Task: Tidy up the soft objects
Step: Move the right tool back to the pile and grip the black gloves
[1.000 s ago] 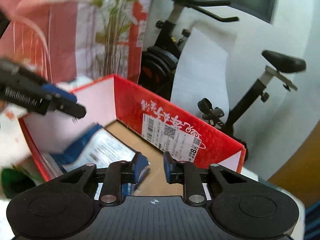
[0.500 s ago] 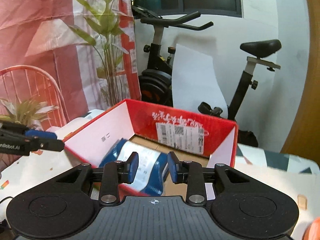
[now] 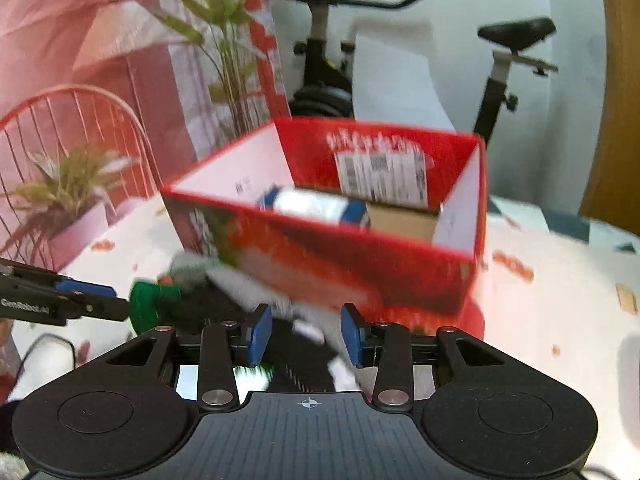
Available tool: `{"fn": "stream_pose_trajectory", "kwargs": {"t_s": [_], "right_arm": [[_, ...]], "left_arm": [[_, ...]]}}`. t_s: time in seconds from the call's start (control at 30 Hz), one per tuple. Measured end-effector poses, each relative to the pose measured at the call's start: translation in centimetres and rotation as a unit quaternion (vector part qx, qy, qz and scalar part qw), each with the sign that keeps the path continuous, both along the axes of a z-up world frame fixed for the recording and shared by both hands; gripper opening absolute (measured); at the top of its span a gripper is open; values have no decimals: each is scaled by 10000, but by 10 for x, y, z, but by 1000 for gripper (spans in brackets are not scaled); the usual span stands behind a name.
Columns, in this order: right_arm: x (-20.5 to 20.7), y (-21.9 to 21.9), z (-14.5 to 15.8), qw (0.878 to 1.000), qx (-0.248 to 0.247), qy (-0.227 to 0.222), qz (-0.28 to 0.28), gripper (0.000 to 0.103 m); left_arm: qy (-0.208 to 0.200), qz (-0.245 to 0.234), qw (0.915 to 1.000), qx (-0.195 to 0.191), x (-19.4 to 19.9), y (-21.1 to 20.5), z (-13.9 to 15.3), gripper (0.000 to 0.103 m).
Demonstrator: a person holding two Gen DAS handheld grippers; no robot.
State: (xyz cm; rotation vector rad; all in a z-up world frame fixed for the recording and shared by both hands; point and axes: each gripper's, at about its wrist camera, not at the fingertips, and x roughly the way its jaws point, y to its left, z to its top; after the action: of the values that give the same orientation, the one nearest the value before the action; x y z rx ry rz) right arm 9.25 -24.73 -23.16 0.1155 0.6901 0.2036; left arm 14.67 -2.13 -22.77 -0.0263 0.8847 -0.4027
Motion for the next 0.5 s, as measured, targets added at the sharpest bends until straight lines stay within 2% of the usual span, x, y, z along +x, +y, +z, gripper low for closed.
{"fn": "stream_pose_trajectory", "kwargs": {"t_s": [0.17, 0.43, 0.5], "right_arm": [[-12, -2, -19, 9991, 105, 380, -134, 36], [-24, -2, -30, 9979, 27, 622, -202, 41], [-25, -2, -31, 9974, -27, 673, -249, 47]], "left_arm": [[285, 93, 9995, 39, -12, 6, -15, 40], [498, 149, 9986, -20, -20, 5, -27, 40], [523, 125, 9986, -11, -21, 4, -28, 40]]}}
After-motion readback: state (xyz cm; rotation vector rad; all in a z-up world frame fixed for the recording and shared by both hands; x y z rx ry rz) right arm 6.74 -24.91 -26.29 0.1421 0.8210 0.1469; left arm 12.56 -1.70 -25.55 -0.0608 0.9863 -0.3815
